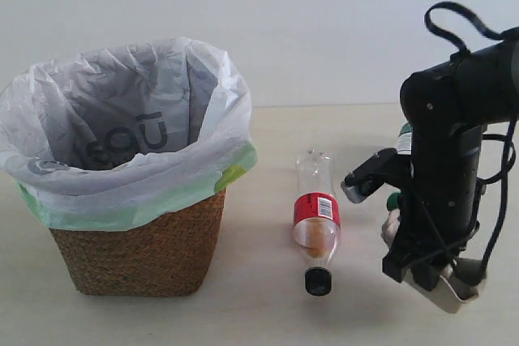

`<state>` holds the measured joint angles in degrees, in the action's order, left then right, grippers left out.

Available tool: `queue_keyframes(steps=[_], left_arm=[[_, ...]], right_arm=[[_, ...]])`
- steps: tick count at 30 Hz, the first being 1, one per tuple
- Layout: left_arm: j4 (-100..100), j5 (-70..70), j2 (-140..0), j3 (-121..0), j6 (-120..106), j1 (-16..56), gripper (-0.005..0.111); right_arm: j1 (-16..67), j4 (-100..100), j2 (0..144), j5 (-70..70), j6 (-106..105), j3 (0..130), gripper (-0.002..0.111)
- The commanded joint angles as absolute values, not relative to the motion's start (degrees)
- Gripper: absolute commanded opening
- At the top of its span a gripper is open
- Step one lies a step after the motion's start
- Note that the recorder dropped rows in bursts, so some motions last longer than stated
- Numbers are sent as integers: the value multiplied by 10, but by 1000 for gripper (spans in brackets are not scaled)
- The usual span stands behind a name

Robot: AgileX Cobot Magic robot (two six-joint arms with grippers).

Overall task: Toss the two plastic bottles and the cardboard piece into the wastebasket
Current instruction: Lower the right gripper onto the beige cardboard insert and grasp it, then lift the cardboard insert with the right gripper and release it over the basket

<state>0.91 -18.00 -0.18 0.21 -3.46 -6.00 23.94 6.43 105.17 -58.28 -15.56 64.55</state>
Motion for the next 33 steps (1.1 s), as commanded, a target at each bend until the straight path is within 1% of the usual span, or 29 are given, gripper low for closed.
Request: queue_keyframes(steps=[1, 7, 11, 17, 22, 26, 29, 33], left_arm=[[10, -176, 0, 0, -30, -61, 108], [10, -176, 0, 0, -30, -61, 108], [10, -176, 0, 0, -30, -61, 108], [10, -176, 0, 0, -30, -61, 108], [10, -176, 0, 0, -30, -61, 108], [10, -176, 0, 0, -30, -61, 108], [10, -176, 0, 0, -30, -61, 108], [10, -176, 0, 0, -30, -61, 108]], right_arm=[[240, 105, 981, -571, -121, 647, 0], [240, 177, 882, -515, -4, 653, 0], [240, 172, 835, -472, 68, 697, 0], [240, 152, 830, -446, 204, 767, 0], [240, 135, 857, -448, 297, 773, 0], [240, -3, 889, -422, 256, 773, 0], [240, -249, 904, -373, 110, 773, 0], [240, -607, 904, -358, -180, 774, 0]])
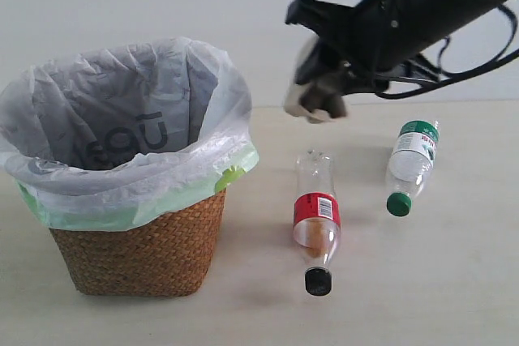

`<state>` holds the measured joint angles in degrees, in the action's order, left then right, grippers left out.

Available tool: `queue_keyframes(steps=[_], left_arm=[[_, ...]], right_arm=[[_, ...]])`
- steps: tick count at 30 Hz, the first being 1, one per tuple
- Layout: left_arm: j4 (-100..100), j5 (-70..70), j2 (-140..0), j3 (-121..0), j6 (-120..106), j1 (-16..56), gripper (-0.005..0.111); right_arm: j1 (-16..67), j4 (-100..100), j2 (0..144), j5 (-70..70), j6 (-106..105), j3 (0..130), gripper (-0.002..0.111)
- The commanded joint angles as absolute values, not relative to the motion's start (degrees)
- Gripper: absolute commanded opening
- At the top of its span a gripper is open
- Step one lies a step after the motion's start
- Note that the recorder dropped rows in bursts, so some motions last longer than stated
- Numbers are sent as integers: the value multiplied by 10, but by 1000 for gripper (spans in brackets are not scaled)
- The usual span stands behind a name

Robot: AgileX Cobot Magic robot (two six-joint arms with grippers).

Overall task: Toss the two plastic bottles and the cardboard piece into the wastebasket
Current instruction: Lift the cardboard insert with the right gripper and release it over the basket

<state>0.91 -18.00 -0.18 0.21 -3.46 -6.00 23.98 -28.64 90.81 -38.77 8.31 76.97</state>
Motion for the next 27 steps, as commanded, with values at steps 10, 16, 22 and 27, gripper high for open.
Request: queue_keyframes(steps=[10, 16, 22, 27], left_arm=[[10, -176, 0, 0, -30, -61, 108], [10, -176, 0, 0, -30, -61, 108], [10, -176, 0, 0, -30, -61, 108], [10, -176, 0, 0, -30, -61, 108]], right_arm=[[239, -647, 904, -412, -299, 790, 0], [218, -398, 890, -396, -102, 793, 0], [182, 0, 843, -478, 169, 809, 0], [183, 209, 844, -603, 292, 808, 0]])
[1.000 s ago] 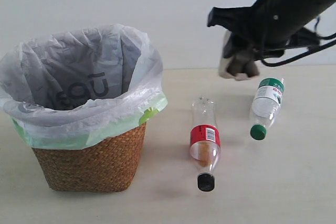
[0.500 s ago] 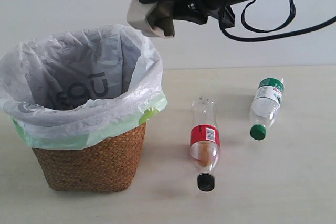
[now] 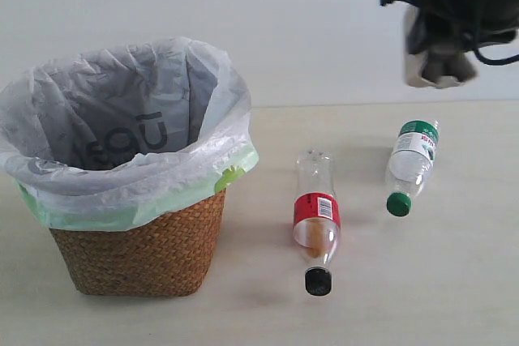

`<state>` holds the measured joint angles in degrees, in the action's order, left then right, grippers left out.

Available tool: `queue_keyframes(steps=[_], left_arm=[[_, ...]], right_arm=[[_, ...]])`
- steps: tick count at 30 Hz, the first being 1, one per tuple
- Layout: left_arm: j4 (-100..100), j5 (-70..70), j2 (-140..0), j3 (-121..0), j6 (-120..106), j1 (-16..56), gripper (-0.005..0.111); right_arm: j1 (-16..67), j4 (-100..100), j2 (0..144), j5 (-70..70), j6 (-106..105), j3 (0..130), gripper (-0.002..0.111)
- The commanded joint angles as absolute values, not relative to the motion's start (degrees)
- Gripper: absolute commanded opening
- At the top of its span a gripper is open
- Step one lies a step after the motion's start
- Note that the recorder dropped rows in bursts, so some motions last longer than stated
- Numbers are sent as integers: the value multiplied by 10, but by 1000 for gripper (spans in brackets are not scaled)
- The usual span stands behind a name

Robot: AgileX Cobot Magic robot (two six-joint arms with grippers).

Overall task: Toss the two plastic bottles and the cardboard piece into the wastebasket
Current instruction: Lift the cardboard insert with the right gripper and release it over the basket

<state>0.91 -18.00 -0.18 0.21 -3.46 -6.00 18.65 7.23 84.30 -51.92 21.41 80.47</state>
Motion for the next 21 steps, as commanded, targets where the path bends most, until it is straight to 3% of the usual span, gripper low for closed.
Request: queue_keyframes(steps=[1, 4, 6, 8, 11, 15, 21], left_arm=[[10, -176, 0, 0, -30, -61, 108], [10, -176, 0, 0, -30, -61, 108], [10, -176, 0, 0, -30, -61, 108], [10, -176, 0, 0, -30, -61, 108], [10, -176, 0, 0, -30, -61, 108], [10, -176, 0, 0, -30, -61, 108], [10, -176, 0, 0, -30, -61, 108]], right_arm=[[183, 198, 846, -603, 292, 808, 0], [183, 68, 858, -575, 248, 807, 0], [183, -167, 867, -523, 129, 807, 0], [184, -566, 872, -510, -127, 807, 0], [200, -797, 874, -525, -293, 807, 0], [200, -669, 874, -506, -286, 807, 0], [199, -184, 870, -495, 66, 808, 0]])
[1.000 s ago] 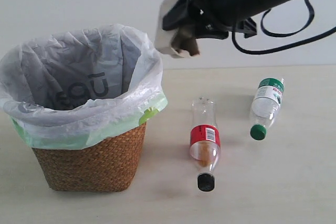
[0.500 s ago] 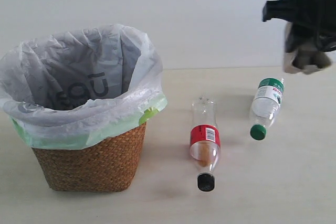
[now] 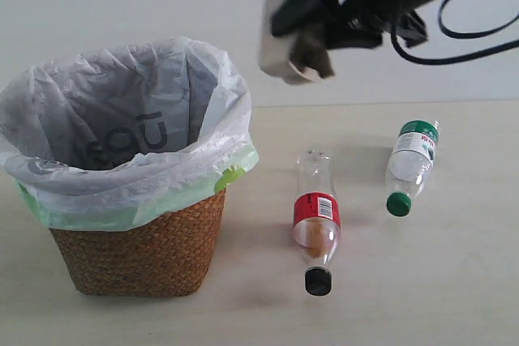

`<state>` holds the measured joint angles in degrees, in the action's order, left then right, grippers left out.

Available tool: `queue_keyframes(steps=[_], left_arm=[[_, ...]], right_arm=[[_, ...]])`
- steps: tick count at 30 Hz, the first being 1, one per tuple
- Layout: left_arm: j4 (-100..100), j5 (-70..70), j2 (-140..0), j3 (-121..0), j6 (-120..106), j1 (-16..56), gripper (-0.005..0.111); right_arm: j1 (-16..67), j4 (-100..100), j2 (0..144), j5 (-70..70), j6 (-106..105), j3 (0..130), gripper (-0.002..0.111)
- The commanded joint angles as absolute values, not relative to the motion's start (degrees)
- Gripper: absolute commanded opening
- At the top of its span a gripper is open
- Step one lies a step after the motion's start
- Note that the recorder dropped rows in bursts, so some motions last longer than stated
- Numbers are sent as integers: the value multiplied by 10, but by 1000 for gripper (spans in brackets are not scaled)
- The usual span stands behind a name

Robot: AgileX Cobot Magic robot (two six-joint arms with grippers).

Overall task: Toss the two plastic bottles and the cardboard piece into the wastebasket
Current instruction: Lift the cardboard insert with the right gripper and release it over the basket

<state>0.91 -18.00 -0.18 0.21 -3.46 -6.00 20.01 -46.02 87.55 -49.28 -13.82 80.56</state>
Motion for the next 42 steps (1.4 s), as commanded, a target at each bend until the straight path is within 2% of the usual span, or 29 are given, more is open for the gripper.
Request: queue_keyframes(steps=[1, 6, 10, 12, 15, 18, 19, 21, 24, 25, 31, 38, 42], left_arm=[[10, -176, 0, 0, -30, -61, 108], [10, -176, 0, 0, -30, -61, 108], [10, -176, 0, 0, -30, -61, 108], [10, -176, 0, 0, -30, -61, 108], [10, -176, 0, 0, -30, -61, 108], [10, -176, 0, 0, -30, -61, 108], [10, -176, 0, 0, -30, -61, 108], [10, -176, 0, 0, -30, -61, 108], [10, -176, 0, 0, -30, -61, 108], [10, -176, 0, 0, -30, -61, 108], [10, -176, 0, 0, -30, -61, 108], [10, -176, 0, 0, -30, -61, 108], [10, -176, 0, 0, -30, -61, 108]], right_arm=[[199, -108, 868, -508, 119, 812, 0], [199, 147, 866, -625, 270, 824, 0], [199, 176, 876, -686, 301, 824, 0], [199, 103, 882, -679, 284, 824, 0], [199, -130, 892, -632, 175, 834, 0], [202, -520, 903, -583, -44, 854, 2], [211, -650, 909, -573, -127, 860, 7], [232, -813, 920, -556, -246, 873, 24], [254, -806, 932, -492, -226, 907, 81], [259, -749, 933, -474, -184, 916, 106], [259, -576, 938, -482, -78, 922, 90], [259, -566, 938, -506, -72, 922, 90], [259, -478, 938, -533, -36, 922, 90]])
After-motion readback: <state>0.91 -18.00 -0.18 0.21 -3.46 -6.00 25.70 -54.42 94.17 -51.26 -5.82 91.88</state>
